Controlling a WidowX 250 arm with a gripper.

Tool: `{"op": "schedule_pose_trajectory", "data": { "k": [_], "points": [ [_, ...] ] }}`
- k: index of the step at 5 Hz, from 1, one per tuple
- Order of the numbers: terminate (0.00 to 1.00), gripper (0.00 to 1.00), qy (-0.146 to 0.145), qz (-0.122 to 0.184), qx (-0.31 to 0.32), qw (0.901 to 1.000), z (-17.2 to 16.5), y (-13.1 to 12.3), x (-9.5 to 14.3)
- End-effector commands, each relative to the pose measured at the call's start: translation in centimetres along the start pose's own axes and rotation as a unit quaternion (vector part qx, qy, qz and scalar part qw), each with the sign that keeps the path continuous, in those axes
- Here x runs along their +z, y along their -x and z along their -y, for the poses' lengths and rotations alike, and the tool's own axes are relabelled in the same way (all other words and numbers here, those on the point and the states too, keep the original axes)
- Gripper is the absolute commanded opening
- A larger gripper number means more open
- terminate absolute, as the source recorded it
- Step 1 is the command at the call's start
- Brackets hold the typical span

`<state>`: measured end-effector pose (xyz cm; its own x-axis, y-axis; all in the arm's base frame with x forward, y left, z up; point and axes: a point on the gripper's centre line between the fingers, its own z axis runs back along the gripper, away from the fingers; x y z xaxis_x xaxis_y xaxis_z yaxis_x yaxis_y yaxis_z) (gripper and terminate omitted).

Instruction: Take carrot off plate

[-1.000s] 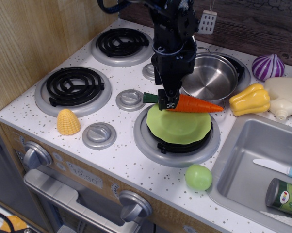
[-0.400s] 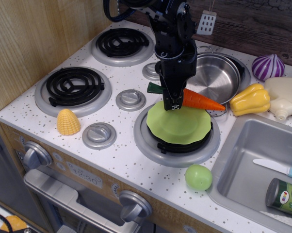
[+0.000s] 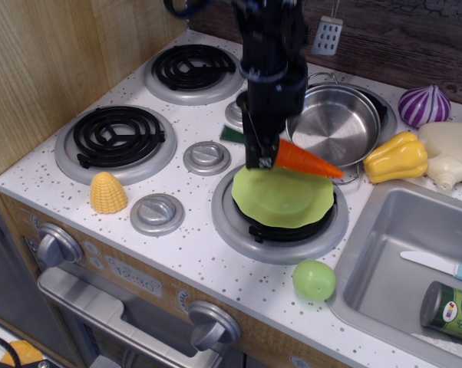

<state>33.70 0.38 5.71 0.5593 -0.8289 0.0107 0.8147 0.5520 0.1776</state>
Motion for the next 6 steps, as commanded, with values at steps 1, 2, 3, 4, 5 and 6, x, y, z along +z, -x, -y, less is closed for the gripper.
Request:
{"op": "schedule_pose_trajectory", "data": {
  "k": [1,2,3,4,5,6],
  "points": [
    [0.0,0.0,-0.036,-0.015,-0.015,0.9991,-1.9,3.3,4.5],
    [0.0,0.0,-0.033,-0.017,-0.064,0.9972,-2.4,7.1,3.5],
    [0.0,0.0,-0.041,-0.003,-0.109,0.9932,-2.6,9.1,1.1],
    [0.0,0.0,-0.011,0.032,-0.165,0.9858,-2.4,8.9,-0.4],
    [0.0,1.0,-0.015,0.04,-0.22,0.9747,-2.8,8.9,-1.2],
    [0.0,1.0,-0.015,0.04,-0.22,0.9747,-2.8,8.9,-1.2]
  ]
}}
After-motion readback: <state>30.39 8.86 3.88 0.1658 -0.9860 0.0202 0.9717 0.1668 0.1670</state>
